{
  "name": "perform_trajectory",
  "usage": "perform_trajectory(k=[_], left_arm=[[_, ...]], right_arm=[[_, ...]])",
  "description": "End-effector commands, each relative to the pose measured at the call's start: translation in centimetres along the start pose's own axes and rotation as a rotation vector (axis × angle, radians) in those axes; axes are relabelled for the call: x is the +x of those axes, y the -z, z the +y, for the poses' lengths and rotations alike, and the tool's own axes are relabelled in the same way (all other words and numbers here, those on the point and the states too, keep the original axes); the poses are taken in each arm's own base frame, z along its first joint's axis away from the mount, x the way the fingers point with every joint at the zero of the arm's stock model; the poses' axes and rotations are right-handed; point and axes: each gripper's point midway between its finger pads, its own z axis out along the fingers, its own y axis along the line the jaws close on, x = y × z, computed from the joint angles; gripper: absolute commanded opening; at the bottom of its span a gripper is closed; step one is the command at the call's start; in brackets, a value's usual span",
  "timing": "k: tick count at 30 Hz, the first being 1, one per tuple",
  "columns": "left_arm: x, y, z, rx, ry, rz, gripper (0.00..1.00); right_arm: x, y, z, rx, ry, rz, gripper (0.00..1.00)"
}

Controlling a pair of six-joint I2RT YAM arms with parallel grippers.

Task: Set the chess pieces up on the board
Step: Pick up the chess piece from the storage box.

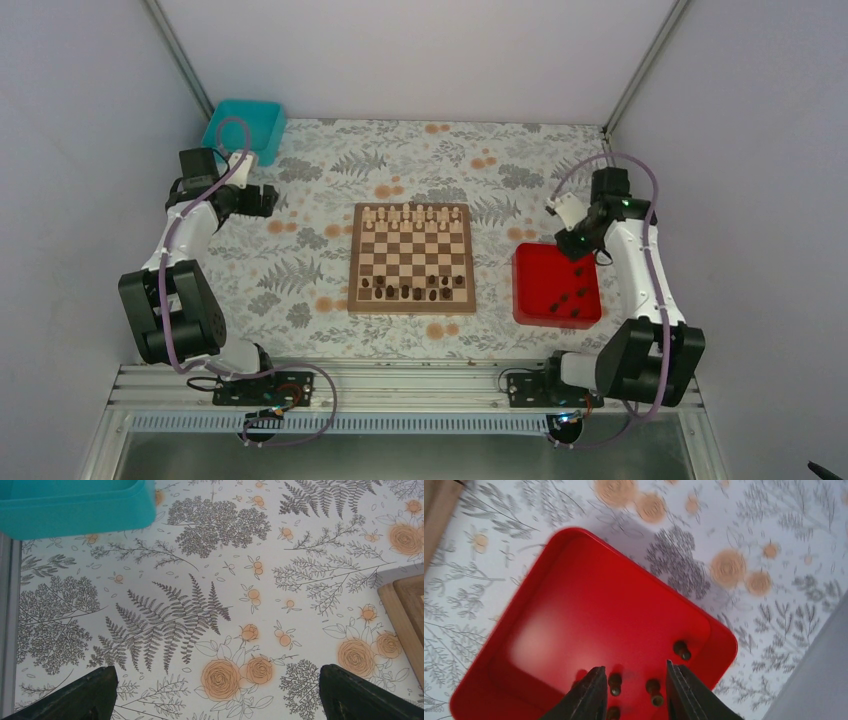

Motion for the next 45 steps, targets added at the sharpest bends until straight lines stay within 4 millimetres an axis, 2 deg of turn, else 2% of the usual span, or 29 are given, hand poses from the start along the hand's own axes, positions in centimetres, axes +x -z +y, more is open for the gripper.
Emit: perform_trajectory(k=[1, 4, 7, 11, 15, 22, 31, 39, 45], left_arm=[[-0.7, 0.8, -0.4, 0.024, -0.001, -0.031, 1.00], [-0.5, 0.7, -0.6, 0.034, 0.003, -0.031, 1.00], [-0.3, 0.7, -1.1, 0.052, -0.001, -0.037, 1.00], [-0.2, 0.7, -1.1, 0.054, 0.000, -0.036, 1.00], [-0.2, 0.7, -1.1, 0.056, 0.001, -0.038, 1.00], [-0.1, 0.5, -1.1, 0.058, 0.008, -0.038, 1.00], [0.2, -0.1, -1.1, 0.065, 0.020, -0.025, 1.00], [0.4, -0.3, -1.2, 0.076, 0.025, -0.017, 1.00], [0.5, -0.4, -1.2, 0.079, 0.029, -0.011, 1.00]], right_arm=[[2.2, -1.1, -0.9, 0.002, -0.100, 0.027, 0.33], [3.5, -2.1, -0.9, -0.024, -0.145, 0.051, 0.33], [5.0, -3.1, 0.5, -0.082, -0.159, 0.101, 0.32], [8.0, -4.6, 2.8, -0.138, -0.168, 0.194, 0.33], [10.1, -5.6, 3.3, -0.107, -0.168, 0.248, 0.35], [10.5, -7.1, 2.5, -0.044, -0.166, 0.233, 0.35], [10.3, -7.9, 2.0, -0.030, -0.163, 0.215, 0.35], [11.4, -9.2, 1.5, -0.043, -0.183, 0.253, 0.34], [12.0, -9.4, 0.9, -0.043, -0.191, 0.260, 0.35]])
